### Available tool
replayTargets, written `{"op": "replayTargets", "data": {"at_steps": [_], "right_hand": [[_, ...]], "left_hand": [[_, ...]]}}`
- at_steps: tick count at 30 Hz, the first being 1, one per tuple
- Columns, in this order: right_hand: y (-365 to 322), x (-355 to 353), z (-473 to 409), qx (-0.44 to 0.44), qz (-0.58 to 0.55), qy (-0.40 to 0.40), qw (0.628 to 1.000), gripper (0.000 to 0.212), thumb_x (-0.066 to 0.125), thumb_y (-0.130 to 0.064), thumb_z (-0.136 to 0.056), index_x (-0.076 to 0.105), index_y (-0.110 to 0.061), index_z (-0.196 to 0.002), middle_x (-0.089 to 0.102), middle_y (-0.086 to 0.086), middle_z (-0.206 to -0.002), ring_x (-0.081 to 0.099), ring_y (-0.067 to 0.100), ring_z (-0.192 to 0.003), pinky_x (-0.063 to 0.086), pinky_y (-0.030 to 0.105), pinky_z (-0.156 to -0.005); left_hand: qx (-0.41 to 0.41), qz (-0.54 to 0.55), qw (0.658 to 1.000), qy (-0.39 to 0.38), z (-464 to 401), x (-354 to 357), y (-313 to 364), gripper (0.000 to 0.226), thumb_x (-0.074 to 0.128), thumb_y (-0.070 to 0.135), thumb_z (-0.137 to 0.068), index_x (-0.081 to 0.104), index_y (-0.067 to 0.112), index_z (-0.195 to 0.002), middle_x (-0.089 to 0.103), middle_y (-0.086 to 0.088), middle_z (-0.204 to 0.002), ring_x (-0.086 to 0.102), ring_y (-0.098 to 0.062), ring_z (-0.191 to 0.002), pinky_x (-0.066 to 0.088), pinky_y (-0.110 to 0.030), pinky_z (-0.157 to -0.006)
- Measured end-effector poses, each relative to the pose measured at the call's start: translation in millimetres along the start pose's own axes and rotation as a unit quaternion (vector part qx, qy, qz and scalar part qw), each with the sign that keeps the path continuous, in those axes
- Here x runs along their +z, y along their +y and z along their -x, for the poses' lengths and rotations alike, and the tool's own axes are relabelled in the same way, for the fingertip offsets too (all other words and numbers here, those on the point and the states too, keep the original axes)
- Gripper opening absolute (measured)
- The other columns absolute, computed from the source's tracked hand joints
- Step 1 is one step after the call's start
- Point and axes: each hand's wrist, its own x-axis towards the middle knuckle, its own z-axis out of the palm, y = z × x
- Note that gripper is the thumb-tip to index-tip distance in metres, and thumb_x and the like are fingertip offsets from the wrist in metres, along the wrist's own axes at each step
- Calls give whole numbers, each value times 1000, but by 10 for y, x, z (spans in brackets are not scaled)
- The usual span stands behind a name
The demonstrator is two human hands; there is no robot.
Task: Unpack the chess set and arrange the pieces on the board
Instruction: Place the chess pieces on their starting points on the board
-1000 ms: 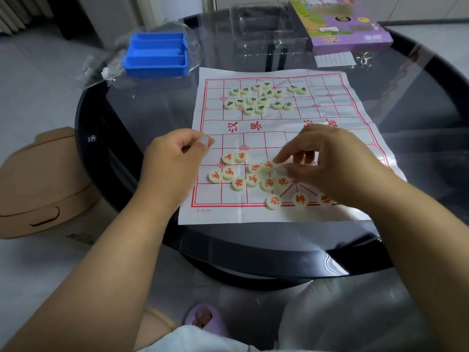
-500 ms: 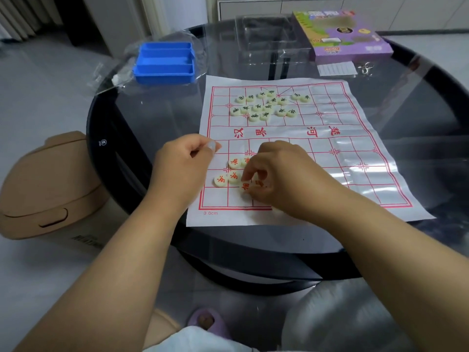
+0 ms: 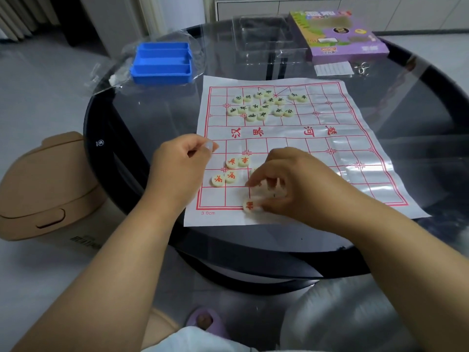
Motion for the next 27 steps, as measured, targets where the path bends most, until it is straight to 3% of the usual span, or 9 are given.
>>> {"op": "replayTargets", "data": {"at_steps": [3, 10, 17, 22, 27], "right_hand": [[110, -175, 18, 48, -35, 33, 998, 29, 72, -36, -76, 67, -35, -104, 48, -20, -86, 47, 0, -75, 35, 12, -62], [477, -360, 45, 149, -13, 99, 984, 25, 69, -30, -80, 69, -28, -105, 49, -16, -84, 48, 5, -74, 40, 18, -61], [596, -316, 47, 171, -7, 95, 981, 22, 69, -31, -82, 70, -30, -104, 50, -17, -84, 49, 7, -74, 39, 19, -58], [654, -377, 52, 173, -5, 113, 978, 20, 69, -29, -82, 70, -29, -102, 56, -8, -88, 50, 10, -74, 44, 25, -65], [731, -420, 81, 187, 2, 132, 973, 18, 69, -27, -83, 71, -26, -101, 50, -17, -78, 47, 6, -69, 37, 20, -58]], "left_hand": [[0, 5, 1000, -2, -8, -2, -5, 14, 55, 32, -96, 68, 27, -96, 67, 21, -91, 69, 0, -72, 59, -25, -58], [-4, 18, 1000, -5, -25, 0, -25, 14, 55, 32, -96, 68, 28, -91, 68, 20, -88, 68, 1, -71, 55, -20, -53], [-7, 15, 1000, -2, -23, 10, -31, 15, 55, 32, -95, 69, 26, -95, 69, 18, -92, 69, -1, -73, 57, -21, -55], [-6, 16, 1000, 1, -30, 9, -42, 15, 55, 32, -95, 69, 27, -95, 69, 18, -91, 69, -1, -72, 53, -19, -52], [-4, 12, 1000, 0, -27, 8, -42, 15, 55, 33, -95, 68, 26, -96, 69, 17, -92, 70, -3, -72, 55, -21, -55]]}}
